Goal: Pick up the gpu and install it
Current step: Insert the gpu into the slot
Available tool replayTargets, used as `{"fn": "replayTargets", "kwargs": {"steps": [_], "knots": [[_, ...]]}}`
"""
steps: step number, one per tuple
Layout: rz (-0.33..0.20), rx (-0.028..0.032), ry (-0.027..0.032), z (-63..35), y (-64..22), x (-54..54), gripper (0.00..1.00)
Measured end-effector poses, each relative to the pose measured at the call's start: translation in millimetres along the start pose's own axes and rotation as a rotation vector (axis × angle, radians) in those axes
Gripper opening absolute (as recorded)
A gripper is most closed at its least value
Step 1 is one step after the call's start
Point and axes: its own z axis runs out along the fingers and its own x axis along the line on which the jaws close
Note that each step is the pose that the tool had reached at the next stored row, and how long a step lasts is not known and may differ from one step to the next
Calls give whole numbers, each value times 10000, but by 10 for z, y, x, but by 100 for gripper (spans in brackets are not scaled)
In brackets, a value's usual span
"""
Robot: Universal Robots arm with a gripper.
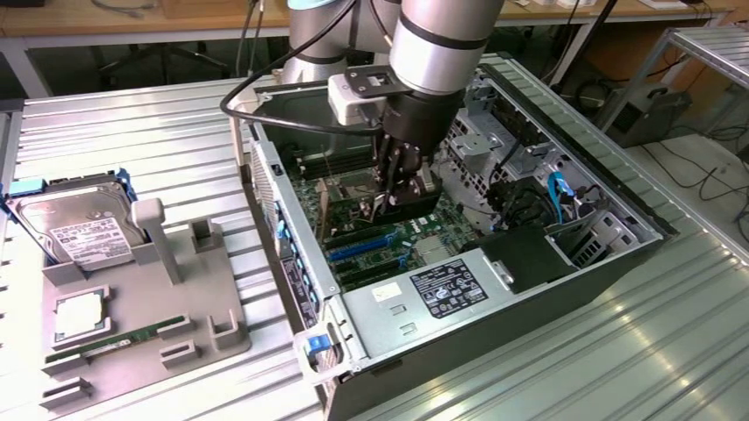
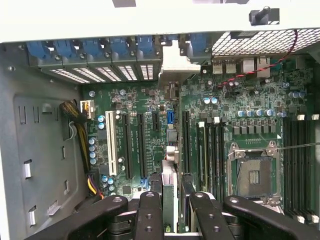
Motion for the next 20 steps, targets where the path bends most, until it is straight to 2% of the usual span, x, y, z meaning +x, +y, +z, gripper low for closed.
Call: {"fn": "replayTargets", "kwargs": {"steps": [2,4,6,7,8,10,13,15,20], "knots": [[0,0,-3,17,3,0,26],[3,0,-2,91,78,5,26],[7,0,-2,132,109,6,26],[7,0,-1,290,113,9,26],[-150,-5,-9,389,131,7,26],[-348,-8,-5,445,164,-35,26],[-467,-9,23,469,176,-43,26],[-463,-10,108,517,178,-41,26],[-456,-7,103,551,191,-101,26]]}}
